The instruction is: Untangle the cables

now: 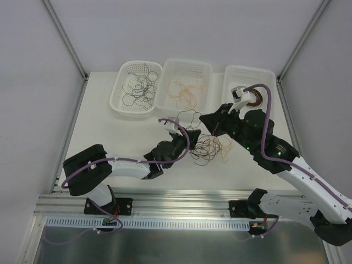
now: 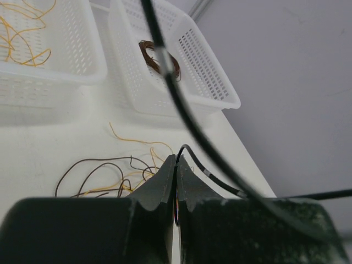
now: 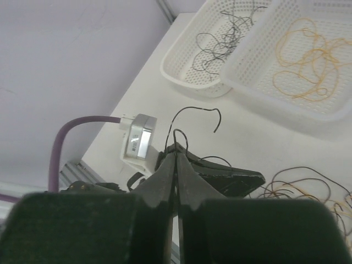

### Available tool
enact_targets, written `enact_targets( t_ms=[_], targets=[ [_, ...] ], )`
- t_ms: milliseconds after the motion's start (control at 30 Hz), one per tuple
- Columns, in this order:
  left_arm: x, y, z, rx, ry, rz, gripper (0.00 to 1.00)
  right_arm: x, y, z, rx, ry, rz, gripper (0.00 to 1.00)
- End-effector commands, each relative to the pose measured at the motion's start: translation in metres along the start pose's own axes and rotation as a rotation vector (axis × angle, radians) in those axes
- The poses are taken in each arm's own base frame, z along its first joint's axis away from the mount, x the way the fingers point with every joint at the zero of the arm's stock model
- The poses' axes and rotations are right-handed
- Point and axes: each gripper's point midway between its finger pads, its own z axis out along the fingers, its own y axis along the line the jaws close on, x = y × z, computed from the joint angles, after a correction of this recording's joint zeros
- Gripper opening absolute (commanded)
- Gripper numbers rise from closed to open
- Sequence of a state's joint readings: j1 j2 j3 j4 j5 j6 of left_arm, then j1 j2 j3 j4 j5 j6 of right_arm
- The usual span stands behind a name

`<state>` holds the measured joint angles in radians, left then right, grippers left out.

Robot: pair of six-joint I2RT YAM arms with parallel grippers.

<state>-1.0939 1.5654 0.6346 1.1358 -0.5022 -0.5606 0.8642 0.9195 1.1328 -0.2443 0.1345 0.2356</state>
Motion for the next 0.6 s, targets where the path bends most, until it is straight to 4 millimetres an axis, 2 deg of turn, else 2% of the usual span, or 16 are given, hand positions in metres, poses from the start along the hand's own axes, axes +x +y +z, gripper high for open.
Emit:
enact_targets(
  t_ms=[0,33,67,100,133,167,200,233,267,300,333,367,400,467,567],
  targets=[
    [-0.023,-0.021,-0.005,0.032,0.0,-0.032,0.0,-0.005,-0.029,-0.01,0.142,-0.035,-0.049,0.07],
    [-0.018,-0.018,-0.007,0.016,0.048,-0.02,0.0,-0.008,-0.044,-0.012,0.215,-0.051,-0.059,0.09],
    [-0.021,-0.021,-0.007,0.001,0.072,-0.038,0.0,-0.003,-0.056,-0.015,0.266,-0.029,-0.084,0.17],
    [-0.011,-0.011,-0.015,-0.043,0.151,-0.002,0.0,-0.004,-0.072,-0.017,0.335,-0.037,-0.092,0.22],
    [-0.011,-0.007,-0.017,-0.06,0.176,0.011,0.0,0.001,-0.081,-0.018,0.372,-0.019,-0.106,0.29],
    [-0.012,-0.009,-0.02,-0.059,0.203,0.016,0.0,0.007,-0.093,-0.021,0.412,0.011,-0.126,0.44],
    [-0.018,-0.007,-0.026,-0.068,0.215,0.023,0.0,0.011,-0.101,-0.021,0.44,0.027,-0.132,0.52],
    [-0.012,0.004,-0.034,-0.106,0.264,0.05,0.0,0.014,-0.113,-0.023,0.475,0.04,-0.133,0.6],
    [-0.016,0.01,-0.036,-0.124,0.282,0.063,0.0,0.026,-0.124,-0.023,0.5,0.082,-0.156,0.72],
    [-0.027,0.008,-0.041,-0.122,0.277,0.067,0.0,0.034,-0.132,-0.023,0.519,0.104,-0.162,0.75],
    [-0.023,0.018,-0.05,-0.159,0.324,0.099,0.0,0.039,-0.143,-0.024,0.552,0.12,-0.159,0.76],
    [-0.033,0.018,-0.05,-0.161,0.321,0.117,0.0,0.054,-0.154,-0.023,0.574,0.156,-0.161,0.77],
    [-0.041,0.014,-0.055,-0.143,0.323,0.124,0.0,0.06,-0.162,-0.023,0.587,0.172,-0.149,0.78],
    [-0.048,0.017,-0.062,-0.148,0.339,0.148,0.0,0.08,-0.176,-0.017,0.594,0.211,-0.134,0.77],
    [-0.064,0.011,-0.072,-0.122,0.343,0.146,0.0,0.099,-0.178,-0.002,0.543,0.262,-0.101,0.76]
  ],
)
